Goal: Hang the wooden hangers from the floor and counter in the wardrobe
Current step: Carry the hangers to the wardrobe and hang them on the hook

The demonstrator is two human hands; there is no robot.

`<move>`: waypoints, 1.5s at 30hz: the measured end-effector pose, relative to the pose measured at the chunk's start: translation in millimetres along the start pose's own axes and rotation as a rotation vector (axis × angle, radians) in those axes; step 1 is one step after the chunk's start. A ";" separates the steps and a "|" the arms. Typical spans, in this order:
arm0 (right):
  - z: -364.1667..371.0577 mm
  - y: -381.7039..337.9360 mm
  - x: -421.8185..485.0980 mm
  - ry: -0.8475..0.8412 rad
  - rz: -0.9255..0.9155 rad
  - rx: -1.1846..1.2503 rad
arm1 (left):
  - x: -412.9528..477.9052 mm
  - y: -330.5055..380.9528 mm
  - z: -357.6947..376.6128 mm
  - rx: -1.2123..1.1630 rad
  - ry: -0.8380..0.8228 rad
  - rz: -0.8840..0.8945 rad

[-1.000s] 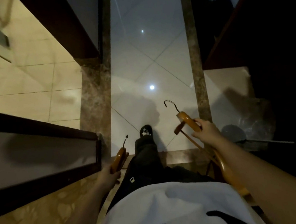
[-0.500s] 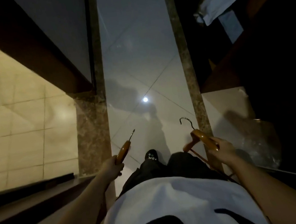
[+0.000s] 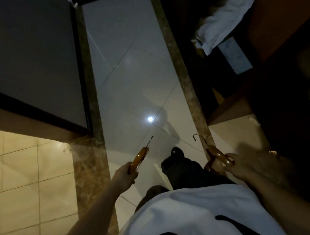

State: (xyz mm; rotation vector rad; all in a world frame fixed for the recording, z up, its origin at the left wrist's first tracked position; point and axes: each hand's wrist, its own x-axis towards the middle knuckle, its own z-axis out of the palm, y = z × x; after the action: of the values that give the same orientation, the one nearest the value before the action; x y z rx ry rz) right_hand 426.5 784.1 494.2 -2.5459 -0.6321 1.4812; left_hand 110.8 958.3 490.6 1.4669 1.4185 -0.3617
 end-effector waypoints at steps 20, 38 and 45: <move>-152.6 -215.0 188.0 -0.015 -0.186 0.093 | 163.9 147.9 -148.7 -0.033 0.080 -0.107; -246.2 -336.8 263.4 0.151 0.094 0.242 | 357.9 335.8 -290.3 0.263 -0.132 0.152; -307.6 -394.0 324.9 0.133 -0.039 0.245 | 411.4 396.0 -323.4 0.432 -0.057 0.132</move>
State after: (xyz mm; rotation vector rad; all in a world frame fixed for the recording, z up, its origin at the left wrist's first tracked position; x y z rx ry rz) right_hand 715.2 1305.3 514.9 -2.4040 -0.4482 1.2759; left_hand 428.1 1532.7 485.0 1.8706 1.2376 -0.6504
